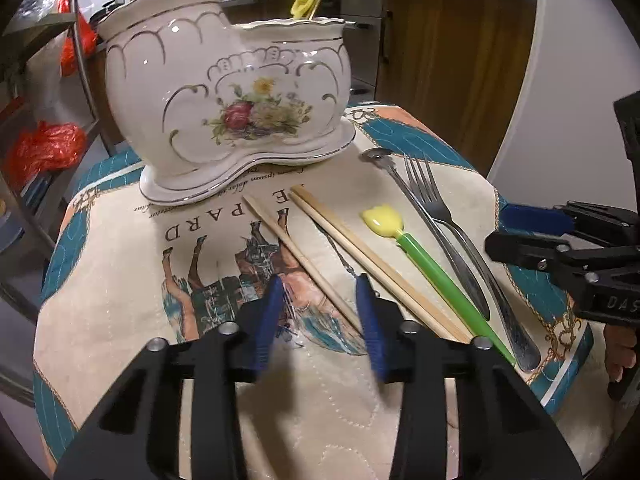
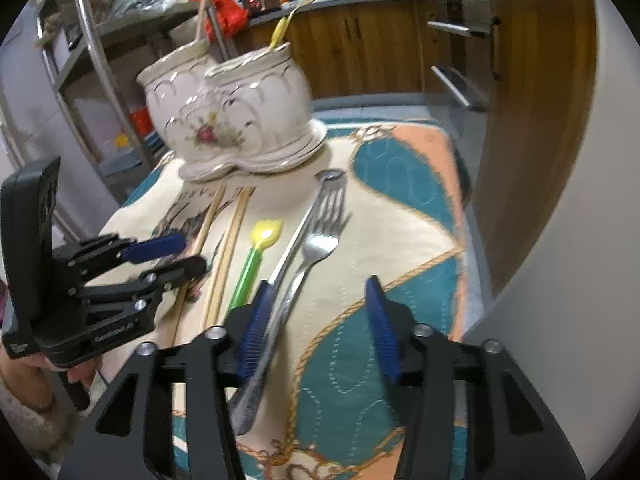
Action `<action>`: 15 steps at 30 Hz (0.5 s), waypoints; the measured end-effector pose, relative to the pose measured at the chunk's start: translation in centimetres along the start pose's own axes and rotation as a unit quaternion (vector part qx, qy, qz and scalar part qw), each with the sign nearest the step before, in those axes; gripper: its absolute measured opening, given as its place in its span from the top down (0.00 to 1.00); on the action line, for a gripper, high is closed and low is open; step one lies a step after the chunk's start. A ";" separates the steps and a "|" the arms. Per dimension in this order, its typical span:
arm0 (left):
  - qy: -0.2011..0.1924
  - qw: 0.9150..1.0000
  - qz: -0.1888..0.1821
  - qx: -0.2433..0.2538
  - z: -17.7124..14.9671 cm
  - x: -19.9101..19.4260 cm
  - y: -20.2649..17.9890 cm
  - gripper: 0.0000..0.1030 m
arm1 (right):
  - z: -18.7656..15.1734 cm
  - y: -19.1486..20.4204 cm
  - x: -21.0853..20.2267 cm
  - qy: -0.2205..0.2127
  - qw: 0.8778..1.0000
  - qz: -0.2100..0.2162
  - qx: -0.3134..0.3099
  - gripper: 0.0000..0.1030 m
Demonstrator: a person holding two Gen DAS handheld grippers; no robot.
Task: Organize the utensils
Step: 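Grasp a chopstick with the left tool while the right tool grasps a silver fork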
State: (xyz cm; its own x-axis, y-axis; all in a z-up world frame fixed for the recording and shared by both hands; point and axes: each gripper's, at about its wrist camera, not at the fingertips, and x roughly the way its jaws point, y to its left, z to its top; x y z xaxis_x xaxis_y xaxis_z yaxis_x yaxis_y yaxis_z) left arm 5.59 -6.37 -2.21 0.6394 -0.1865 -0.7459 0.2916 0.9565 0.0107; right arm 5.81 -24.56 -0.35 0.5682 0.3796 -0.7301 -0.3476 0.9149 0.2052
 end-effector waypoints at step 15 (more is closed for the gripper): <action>0.034 0.997 -0.010 0.064 -0.7 -1.7 1.9 0.90 | 0.9 1.0 1.1 0.055 0.996 -0.043 -0.054 0.84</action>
State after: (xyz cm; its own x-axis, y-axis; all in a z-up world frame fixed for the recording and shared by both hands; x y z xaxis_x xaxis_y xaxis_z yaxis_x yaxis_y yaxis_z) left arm 4.59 -4.12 -1.39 0.5843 -0.1860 -0.7900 0.3958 0.9151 0.0773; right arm 6.78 -23.08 -0.34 0.5158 0.2766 -0.8108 -0.3829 0.9211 0.0706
